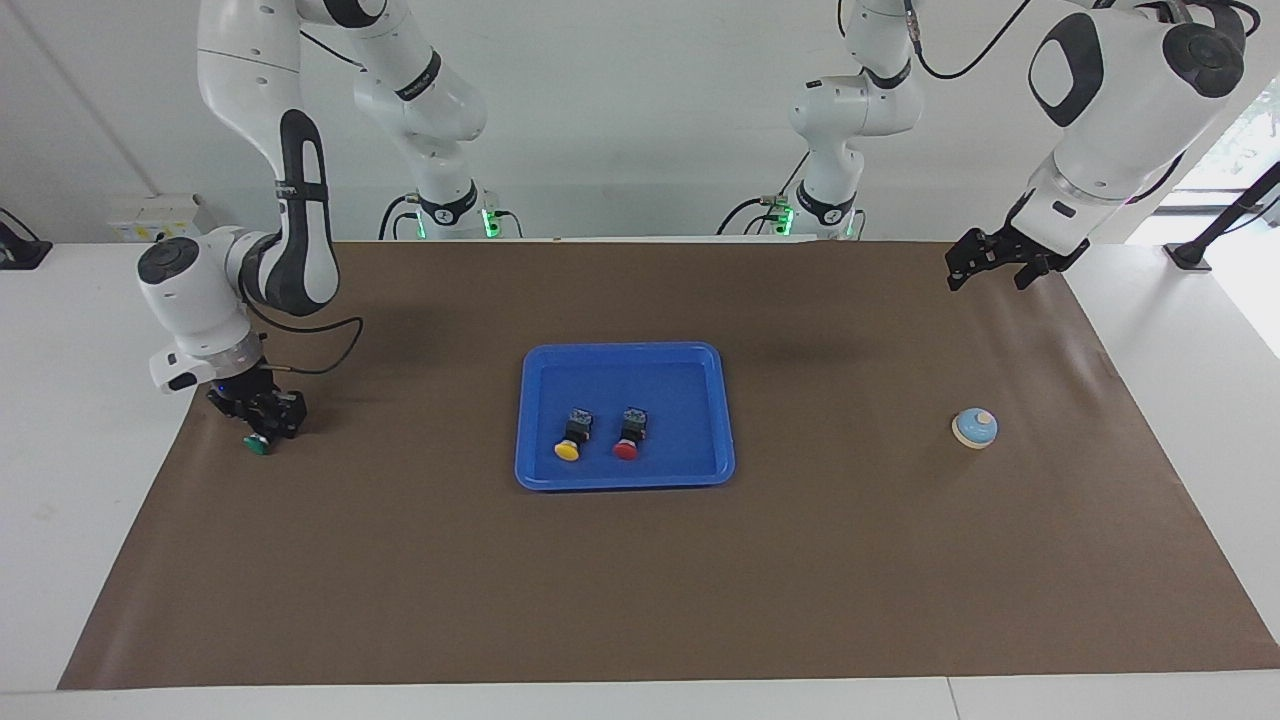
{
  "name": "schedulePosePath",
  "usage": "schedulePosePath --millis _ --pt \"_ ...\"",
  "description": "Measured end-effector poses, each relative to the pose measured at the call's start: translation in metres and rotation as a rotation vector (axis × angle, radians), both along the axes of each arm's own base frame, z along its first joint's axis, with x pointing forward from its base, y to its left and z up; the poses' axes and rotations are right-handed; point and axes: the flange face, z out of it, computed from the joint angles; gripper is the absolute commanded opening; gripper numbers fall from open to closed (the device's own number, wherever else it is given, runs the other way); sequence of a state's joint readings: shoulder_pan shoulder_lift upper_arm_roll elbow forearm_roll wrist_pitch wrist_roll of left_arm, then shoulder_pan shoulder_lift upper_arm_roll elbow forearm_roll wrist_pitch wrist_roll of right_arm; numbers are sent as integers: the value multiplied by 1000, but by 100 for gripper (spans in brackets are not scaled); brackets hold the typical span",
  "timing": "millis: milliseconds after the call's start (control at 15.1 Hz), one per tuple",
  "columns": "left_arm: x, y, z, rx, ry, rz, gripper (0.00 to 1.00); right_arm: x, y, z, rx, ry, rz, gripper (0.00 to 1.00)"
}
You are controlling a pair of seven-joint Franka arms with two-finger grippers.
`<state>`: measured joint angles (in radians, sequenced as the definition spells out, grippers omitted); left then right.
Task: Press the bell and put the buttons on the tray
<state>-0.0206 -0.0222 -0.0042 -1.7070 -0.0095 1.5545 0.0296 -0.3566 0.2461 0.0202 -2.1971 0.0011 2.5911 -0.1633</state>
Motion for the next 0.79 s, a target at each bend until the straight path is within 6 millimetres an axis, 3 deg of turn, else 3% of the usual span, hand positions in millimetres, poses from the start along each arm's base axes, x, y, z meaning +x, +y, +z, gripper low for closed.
schedulePosePath --millis 265,463,662,794 --pt "0 0 0 0 0 0 100 7 9 7 18 41 19 0" --pt "0 0 0 0 0 0 100 35 34 54 31 81 76 0" --pt "0 0 0 0 0 0 100 63 84 105 36 94 142 0" --pt "0 0 0 0 0 0 100 76 141 126 46 104 138 0"
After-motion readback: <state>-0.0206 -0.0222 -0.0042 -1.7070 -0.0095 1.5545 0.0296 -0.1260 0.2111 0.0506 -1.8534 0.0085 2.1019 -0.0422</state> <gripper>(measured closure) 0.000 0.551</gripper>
